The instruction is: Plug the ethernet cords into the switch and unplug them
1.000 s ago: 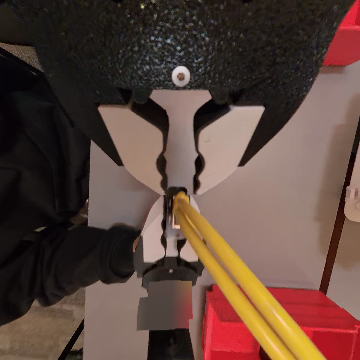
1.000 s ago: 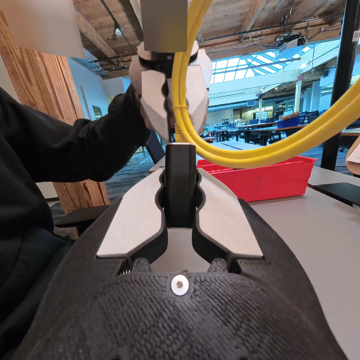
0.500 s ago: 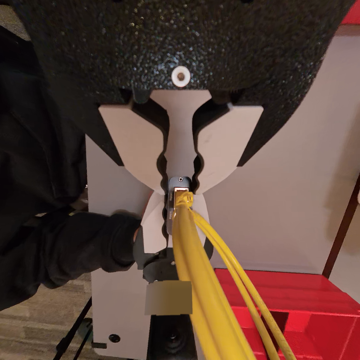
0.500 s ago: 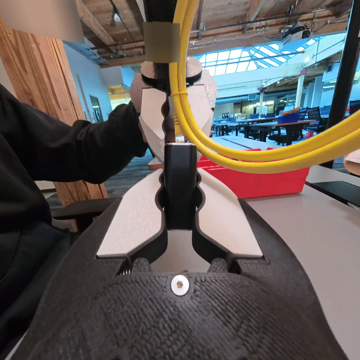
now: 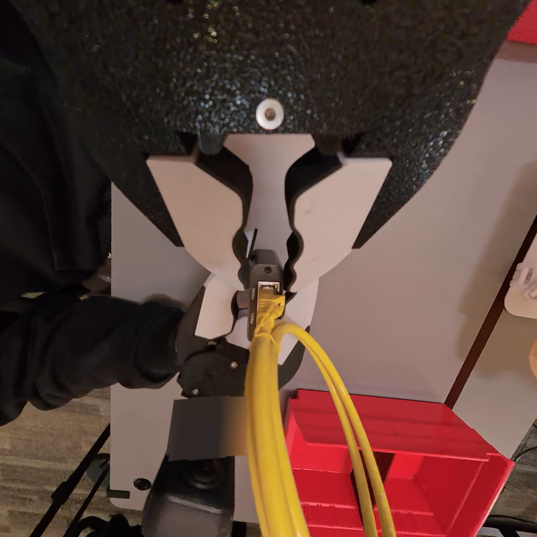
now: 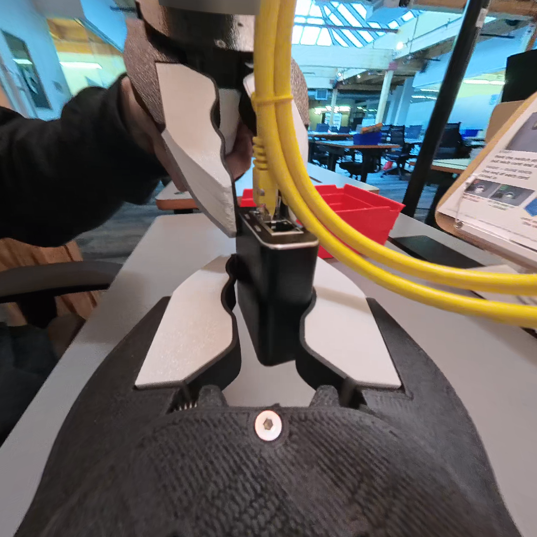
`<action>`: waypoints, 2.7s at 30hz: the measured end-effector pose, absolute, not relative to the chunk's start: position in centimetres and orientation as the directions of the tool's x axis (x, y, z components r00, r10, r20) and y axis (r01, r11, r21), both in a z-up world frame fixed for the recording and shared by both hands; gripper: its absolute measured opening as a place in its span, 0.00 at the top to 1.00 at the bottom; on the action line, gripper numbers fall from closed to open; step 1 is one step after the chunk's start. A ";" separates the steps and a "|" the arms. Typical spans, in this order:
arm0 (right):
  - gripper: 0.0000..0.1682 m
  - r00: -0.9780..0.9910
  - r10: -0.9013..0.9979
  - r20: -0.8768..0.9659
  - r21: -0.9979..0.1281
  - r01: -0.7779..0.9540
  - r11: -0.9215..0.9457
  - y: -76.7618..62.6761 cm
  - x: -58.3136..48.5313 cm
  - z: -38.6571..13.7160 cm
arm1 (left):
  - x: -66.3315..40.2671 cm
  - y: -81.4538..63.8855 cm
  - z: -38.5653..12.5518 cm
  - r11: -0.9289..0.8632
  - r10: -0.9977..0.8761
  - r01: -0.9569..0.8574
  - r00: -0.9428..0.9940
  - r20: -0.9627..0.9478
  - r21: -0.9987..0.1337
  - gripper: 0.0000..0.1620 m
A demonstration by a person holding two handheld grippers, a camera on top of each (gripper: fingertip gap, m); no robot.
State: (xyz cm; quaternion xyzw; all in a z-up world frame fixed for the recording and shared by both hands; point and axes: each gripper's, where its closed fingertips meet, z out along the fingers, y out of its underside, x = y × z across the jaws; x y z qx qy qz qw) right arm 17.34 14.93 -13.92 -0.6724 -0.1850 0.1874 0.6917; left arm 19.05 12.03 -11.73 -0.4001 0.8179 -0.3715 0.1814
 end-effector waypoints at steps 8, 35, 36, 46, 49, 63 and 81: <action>0.65 0.953 0.298 0.043 -0.999 0.036 0.028 16.1 19.8 -13.8 | 20.4 12.8 -11.4 0.279 -0.877 -0.524 -0.481 0.009 -0.805 0.86; 0.53 0.975 -0.002 0.224 -0.974 0.224 0.017 16.4 22.2 -13.7 | 19.9 12.3 -8.7 0.335 -0.936 -0.488 -0.273 -0.224 -0.806 0.78; 0.53 0.974 -0.023 0.224 -0.974 0.225 0.021 16.3 22.5 -13.5 | 19.7 12.3 -8.8 0.340 -0.933 -0.512 -0.289 -0.214 -0.789 0.81; 0.54 0.947 -0.086 0.310 -0.946 0.316 0.075 15.5 22.7 -11.9 | 20.0 12.4 -7.7 0.078 -0.935 -0.510 -0.335 0.114 -0.857 0.77; 0.54 0.942 -0.077 0.327 -0.941 0.333 0.069 15.6 22.4 -12.1 | 20.0 12.0 -6.7 -0.013 -0.908 -0.484 -0.362 0.213 -0.875 0.77; 0.54 0.961 -0.039 0.272 -0.956 0.275 0.103 15.4 22.3 -11.9 | 19.7 11.7 -8.1 0.107 -0.926 -0.543 -0.360 0.116 -0.833 0.78; 0.54 0.895 -0.126 0.427 -0.900 0.434 0.032 15.3 22.5 -11.8 | 19.4 12.1 -7.9 0.214 -0.927 -0.636 -0.371 0.051 -0.742 0.93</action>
